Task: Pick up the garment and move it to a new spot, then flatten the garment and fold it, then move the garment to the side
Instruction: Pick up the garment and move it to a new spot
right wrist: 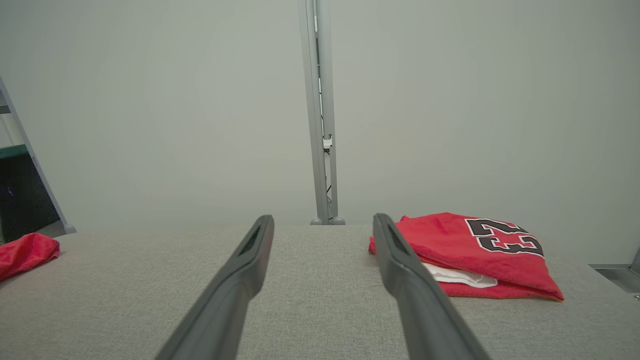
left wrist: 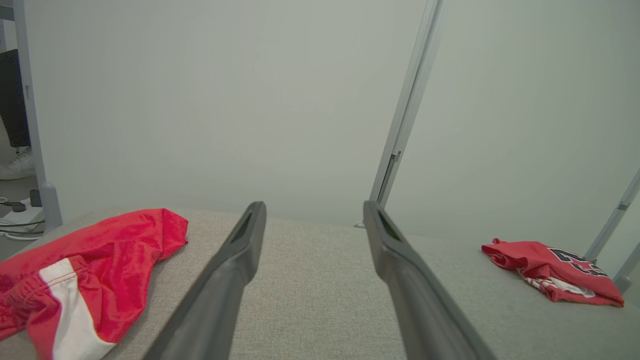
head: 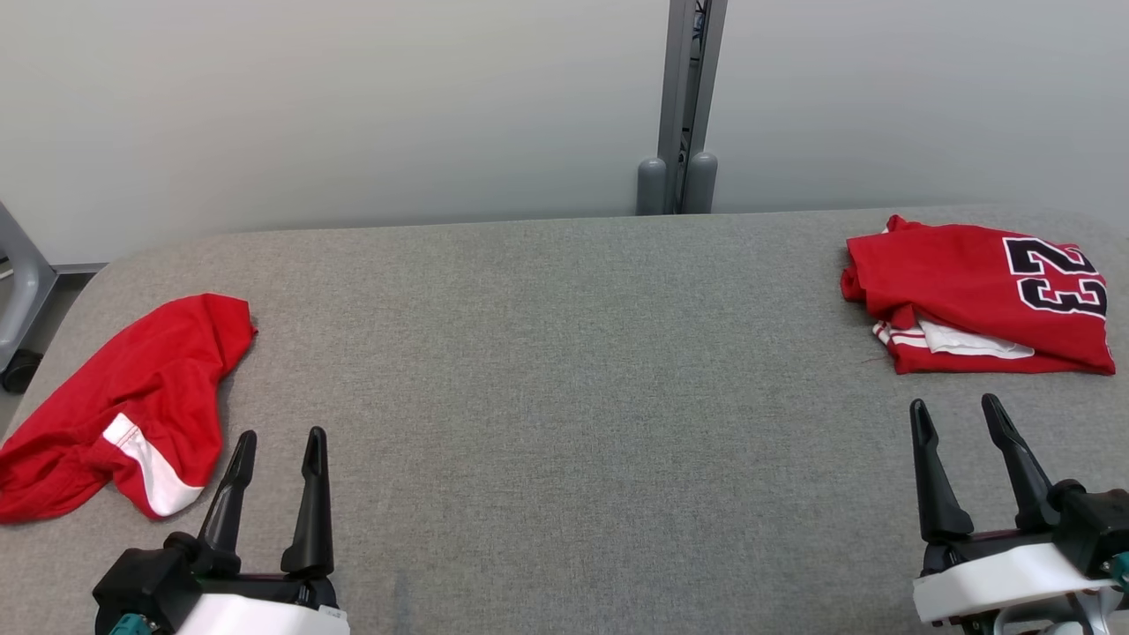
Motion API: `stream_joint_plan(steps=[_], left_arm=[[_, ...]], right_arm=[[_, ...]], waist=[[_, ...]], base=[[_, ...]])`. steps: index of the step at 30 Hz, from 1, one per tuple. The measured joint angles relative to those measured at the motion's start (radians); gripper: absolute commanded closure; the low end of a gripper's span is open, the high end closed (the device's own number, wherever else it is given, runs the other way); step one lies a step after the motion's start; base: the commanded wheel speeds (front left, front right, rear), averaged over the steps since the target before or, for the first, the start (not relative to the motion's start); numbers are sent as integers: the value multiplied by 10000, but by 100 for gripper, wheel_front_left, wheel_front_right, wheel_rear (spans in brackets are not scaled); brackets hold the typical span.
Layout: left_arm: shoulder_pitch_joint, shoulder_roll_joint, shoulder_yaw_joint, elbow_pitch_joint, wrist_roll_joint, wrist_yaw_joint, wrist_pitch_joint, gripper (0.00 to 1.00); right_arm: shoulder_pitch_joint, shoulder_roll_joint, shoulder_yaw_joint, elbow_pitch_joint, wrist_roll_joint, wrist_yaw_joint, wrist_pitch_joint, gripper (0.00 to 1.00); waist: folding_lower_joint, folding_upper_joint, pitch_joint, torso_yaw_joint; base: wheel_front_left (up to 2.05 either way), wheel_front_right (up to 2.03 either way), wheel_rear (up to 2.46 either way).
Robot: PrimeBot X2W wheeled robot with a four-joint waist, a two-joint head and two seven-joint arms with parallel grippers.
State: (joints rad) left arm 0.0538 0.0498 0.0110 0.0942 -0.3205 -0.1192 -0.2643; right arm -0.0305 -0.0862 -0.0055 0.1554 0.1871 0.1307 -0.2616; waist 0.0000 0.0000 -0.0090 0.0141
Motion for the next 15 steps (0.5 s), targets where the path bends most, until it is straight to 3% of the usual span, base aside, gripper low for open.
stream_joint_plan(steps=[15], left_arm=[[-161,-8,-4,140,23,6,0,0]], right_arm=[[-1,54,178,-6,35,0,0,0]], waist=[[0,0,2,365]], base=[[0,0,0]])
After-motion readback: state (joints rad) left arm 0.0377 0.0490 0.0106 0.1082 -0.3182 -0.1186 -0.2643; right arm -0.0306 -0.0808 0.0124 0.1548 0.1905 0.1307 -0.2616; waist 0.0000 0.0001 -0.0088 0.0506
